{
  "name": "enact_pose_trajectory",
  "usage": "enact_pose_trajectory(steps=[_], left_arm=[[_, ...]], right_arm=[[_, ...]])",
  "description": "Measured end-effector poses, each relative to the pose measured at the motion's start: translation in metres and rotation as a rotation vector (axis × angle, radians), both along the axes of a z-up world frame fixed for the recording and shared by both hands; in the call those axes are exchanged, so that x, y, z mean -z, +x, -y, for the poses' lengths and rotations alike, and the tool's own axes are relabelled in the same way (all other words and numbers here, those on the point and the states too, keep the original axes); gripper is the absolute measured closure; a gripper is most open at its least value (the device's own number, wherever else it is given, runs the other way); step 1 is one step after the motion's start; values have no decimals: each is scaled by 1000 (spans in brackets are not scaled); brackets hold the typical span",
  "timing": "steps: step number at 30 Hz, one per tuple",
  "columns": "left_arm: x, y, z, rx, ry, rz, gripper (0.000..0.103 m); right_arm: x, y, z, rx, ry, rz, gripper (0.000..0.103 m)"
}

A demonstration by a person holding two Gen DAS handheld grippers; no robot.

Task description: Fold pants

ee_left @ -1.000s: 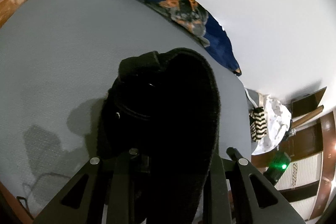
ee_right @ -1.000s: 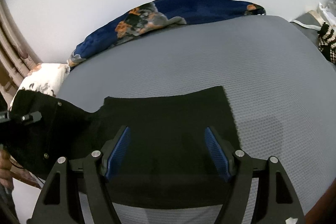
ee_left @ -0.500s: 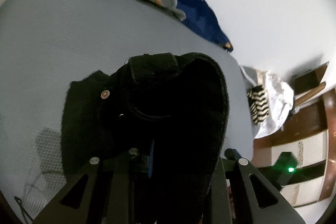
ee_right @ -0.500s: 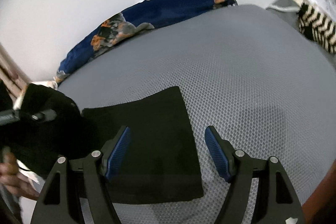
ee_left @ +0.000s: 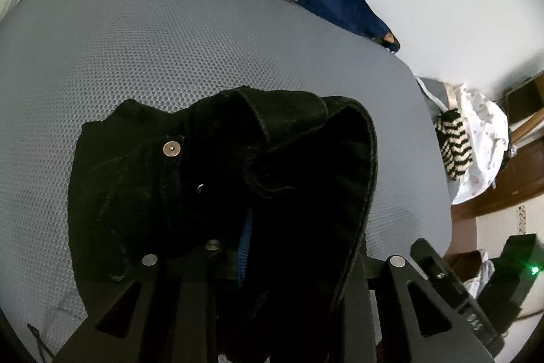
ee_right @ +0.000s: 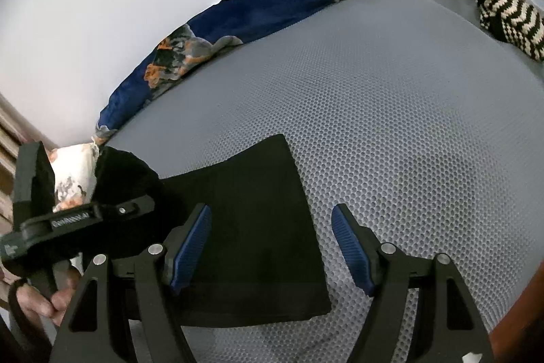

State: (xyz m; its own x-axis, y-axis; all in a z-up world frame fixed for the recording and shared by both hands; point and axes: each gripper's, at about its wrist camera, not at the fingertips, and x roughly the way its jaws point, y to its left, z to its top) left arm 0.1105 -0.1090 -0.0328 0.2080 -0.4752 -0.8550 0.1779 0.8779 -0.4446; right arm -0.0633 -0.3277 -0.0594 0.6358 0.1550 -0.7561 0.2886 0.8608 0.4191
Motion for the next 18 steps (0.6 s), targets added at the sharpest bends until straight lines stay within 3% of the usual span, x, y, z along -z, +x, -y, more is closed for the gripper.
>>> enact_pose_trajectory(steps=[8,14,16,17,18], left_arm=[[11,-1,11,3,21,7,71],[13,-3,16,35,24,29,57],[12,-2,15,43,1,31,45],[11,-3,14,47,-33,32,33],[8,-3,13,46,-69,39,28]], right_arm=[[-3,3,2,3,0,0,32],[-2,3,3,4,-6,-2,32],[-2,3,3,6,-5,-6,32],[-1,4,2,7,-6,-8,32],[-1,4,2,7,-7,-9,32]])
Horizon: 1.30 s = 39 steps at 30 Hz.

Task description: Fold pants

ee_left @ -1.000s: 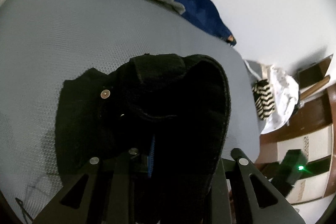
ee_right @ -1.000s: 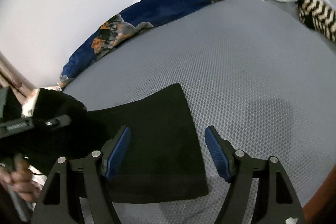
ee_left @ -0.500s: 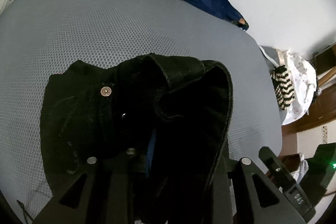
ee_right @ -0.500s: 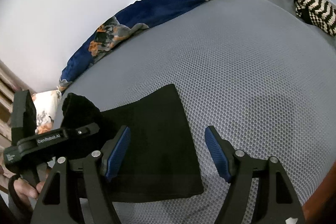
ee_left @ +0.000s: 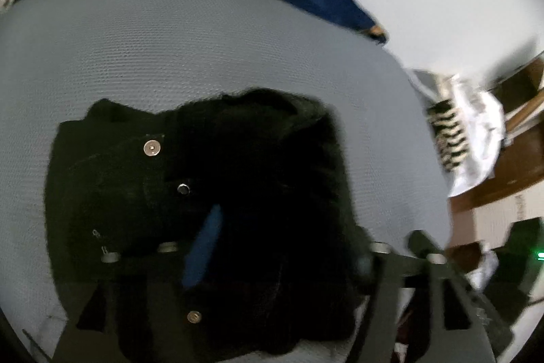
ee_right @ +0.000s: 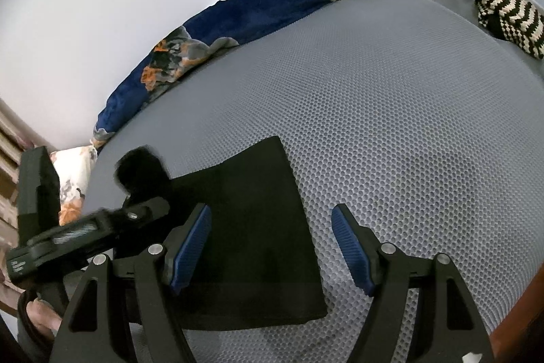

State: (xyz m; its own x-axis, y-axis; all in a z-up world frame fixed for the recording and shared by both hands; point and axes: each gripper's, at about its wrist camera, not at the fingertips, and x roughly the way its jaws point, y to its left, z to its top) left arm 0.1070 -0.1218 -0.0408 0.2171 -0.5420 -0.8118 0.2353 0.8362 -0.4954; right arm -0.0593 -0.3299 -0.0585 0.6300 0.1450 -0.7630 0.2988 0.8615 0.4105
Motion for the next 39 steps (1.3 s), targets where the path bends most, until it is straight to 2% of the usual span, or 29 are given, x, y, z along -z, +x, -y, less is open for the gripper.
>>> enact_pose_trajectory(steps=[5,12,15,19,24,30,33,39], left_arm=[[-13,-3,-4,12,-23,46,28],[-22,-6,-46,-71,-8,86,28],[-24,-9,-71,-108,42,131,28],[-16,-13,-107,-154,110,158,28],[-1,-15,-137,-198,159,151,28],[16,-19,-157,-234,162,107,28],[23,-19,-164,-252,164,87,28],[29,-19,-174,-269,164,66,28]], right_arm=[[1,2,0,-5,-7,-4,32],[5,4,-1,-26,21,8,32],[10,5,-4,-64,82,21,32],[25,14,-6,-144,221,3,32],[41,35,-9,-222,253,-41,32],[60,67,-9,-315,291,-95,32],[66,82,-9,-346,312,-89,33],[77,111,-21,-418,376,-61,43]])
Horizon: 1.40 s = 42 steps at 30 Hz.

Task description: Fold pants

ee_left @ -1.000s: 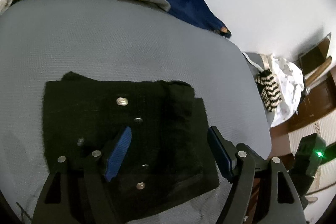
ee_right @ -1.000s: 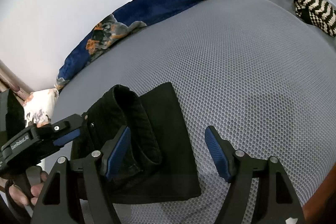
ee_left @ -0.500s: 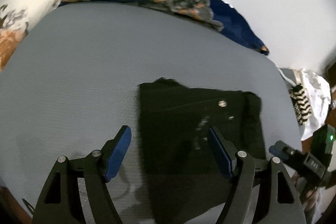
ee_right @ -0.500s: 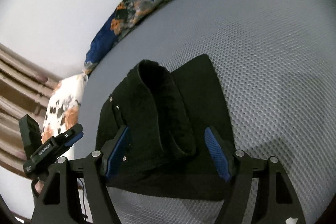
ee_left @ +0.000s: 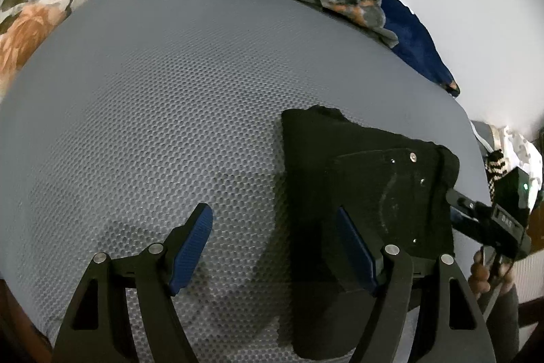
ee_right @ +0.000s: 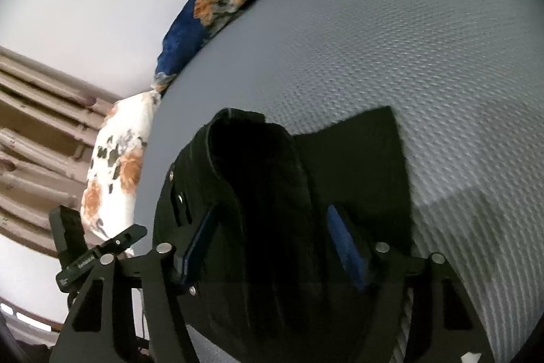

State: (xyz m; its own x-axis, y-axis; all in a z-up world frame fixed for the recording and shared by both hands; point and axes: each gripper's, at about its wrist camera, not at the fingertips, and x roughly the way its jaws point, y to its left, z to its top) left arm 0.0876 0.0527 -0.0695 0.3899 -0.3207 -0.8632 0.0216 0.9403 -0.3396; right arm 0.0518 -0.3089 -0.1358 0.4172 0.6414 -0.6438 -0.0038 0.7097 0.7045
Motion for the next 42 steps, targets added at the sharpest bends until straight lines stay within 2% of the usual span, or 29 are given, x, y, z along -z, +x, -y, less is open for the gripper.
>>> enact_pose_trajectory(steps=[3,4,5,8,11,14,18,23,25,29,31,34,37,42], left_arm=[[2,0,-4,-9,0,-8,28],[2,1,-5,-11,-1,-11,28],[3,1,-5,-14,-2,-14,28],[5,2,-6,-18,-5,-19,28],[5,3,-4,-14,-21,-11,28],[4,5,-1,-8,-39,3,28],[2,8,8,13,-35,23,28],[4,8,21,39,-37,34,28],[9,9,26,45,-31,24,28],[24,13,40,69,11,7,28],[34,15,48,86,40,-4,28],[46,16,54,98,71,-10,28],[46,14,58,120,105,23,27],[45,6,57,137,89,5,27]], right_arm=[[-1,11,-10,-25,9,7,46],[-2,13,-13,-36,20,6,58],[-2,15,-15,-42,31,-1,73],[-11,8,-20,-21,3,5,86],[-32,-7,-20,16,-6,34,92],[-57,-24,-23,43,-63,80,93],[-69,-43,-11,112,-79,98,94],[-42,-57,26,227,-46,38,94],[-24,-56,35,244,-70,-3,94],[-6,-53,41,268,-47,-16,91],[-4,-54,41,272,-50,-14,90],[-8,-53,34,274,-88,-16,81],[-14,-60,35,289,-123,-18,75],[-29,-81,33,298,-174,-7,75]])
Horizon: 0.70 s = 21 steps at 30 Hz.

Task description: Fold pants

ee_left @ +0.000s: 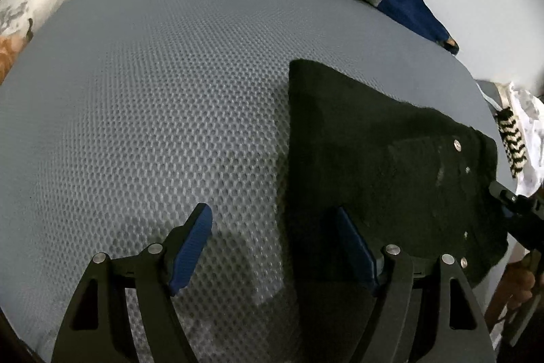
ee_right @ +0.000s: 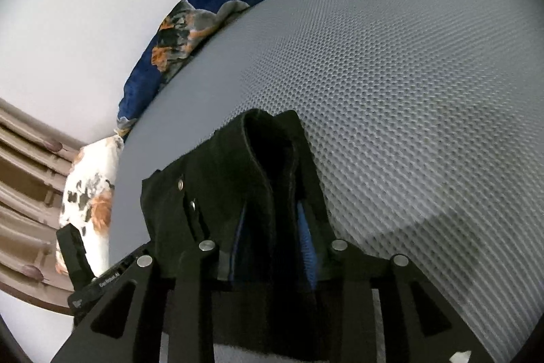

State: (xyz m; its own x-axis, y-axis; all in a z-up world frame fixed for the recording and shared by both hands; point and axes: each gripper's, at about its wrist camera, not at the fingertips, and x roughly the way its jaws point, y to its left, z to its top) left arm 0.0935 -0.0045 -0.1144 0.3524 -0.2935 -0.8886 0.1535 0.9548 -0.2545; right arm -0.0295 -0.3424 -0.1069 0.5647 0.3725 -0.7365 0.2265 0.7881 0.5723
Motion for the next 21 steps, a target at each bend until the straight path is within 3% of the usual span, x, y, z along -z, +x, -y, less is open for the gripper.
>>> enact_pose_trajectory(steps=[9,12,14,21], left_arm=[[-4,-32,10,54,12,9,27],[-5,-44,12,75,16,14,27],[-6,-50,13,88,23,19,27],[-6,-67,22,121,49,35,27]], right_arm=[[-10,-38,-11,-38,-30,3,76],[-12,-41,-21,-70,-69,5,81],[-14,-42,-25,-81,-112,1,90],[-18,-54,-28,-62,-159,-12,93]])
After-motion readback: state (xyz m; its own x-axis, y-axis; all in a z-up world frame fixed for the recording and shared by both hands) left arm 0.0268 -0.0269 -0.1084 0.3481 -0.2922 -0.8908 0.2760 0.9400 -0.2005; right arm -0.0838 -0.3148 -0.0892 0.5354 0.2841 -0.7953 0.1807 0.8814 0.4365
